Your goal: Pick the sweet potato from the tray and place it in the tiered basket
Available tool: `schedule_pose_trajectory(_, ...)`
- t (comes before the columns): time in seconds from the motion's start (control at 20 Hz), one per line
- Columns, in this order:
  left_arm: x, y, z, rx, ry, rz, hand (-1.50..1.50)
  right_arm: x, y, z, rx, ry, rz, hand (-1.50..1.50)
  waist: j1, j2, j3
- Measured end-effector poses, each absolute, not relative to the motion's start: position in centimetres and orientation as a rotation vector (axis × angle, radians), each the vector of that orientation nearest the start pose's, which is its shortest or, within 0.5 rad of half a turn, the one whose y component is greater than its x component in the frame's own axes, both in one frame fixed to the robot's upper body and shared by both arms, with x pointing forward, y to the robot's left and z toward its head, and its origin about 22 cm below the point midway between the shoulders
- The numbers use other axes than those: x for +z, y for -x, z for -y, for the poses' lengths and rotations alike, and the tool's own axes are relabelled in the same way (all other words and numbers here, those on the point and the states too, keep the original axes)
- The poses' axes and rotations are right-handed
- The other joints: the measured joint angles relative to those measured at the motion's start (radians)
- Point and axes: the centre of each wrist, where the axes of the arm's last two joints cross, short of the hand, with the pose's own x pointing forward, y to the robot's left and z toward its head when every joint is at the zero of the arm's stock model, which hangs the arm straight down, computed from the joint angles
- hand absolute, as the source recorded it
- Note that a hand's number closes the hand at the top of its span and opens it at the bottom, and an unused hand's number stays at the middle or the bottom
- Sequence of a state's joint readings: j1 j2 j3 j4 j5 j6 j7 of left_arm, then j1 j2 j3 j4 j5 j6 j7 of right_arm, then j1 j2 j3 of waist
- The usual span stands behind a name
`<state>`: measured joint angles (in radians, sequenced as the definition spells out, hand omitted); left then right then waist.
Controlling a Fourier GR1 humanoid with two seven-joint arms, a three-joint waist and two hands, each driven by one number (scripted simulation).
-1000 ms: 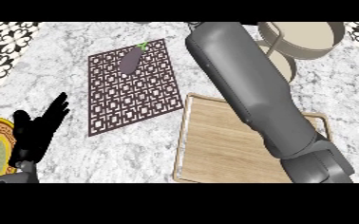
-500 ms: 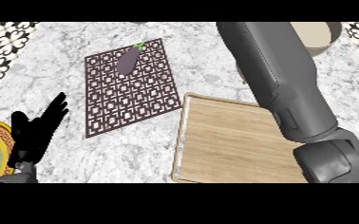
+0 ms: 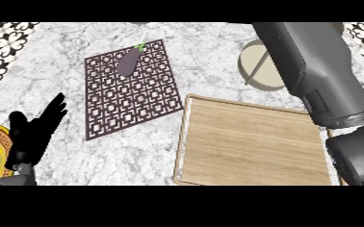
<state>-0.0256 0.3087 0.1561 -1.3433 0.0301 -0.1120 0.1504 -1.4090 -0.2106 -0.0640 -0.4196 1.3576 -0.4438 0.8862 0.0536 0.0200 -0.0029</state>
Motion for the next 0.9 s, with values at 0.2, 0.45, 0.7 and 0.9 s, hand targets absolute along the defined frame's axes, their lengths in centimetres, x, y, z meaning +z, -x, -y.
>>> schedule_pose_trajectory(0.2, -1.3, -23.7, -34.7, -0.115, -0.247, 1.223, 0.0, 25.5, -48.1, 14.1, 0.462, 1.764, 1.109, 1.5, 0.004, -0.001, 0.001)
schedule_pose_trajectory(0.45, -1.5, -23.4, -34.8, -0.106, -0.25, 1.217, 0.0, 26.8, -48.4, 15.7, 0.637, 1.818, 1.034, 1.5, -0.005, -0.004, 0.002)
schedule_pose_trajectory(0.7, -1.7, -23.5, -35.0, -0.104, -0.249, 1.221, 0.0, 28.1, -48.5, 16.3, 0.74, 1.825, 0.994, 1.5, -0.007, -0.004, 0.002)
schedule_pose_trajectory(0.9, -1.4, -23.6, -35.2, -0.102, -0.246, 1.219, 0.0, 28.5, -48.6, 16.8, 0.812, 1.807, 0.934, 1.5, -0.006, -0.004, 0.002)
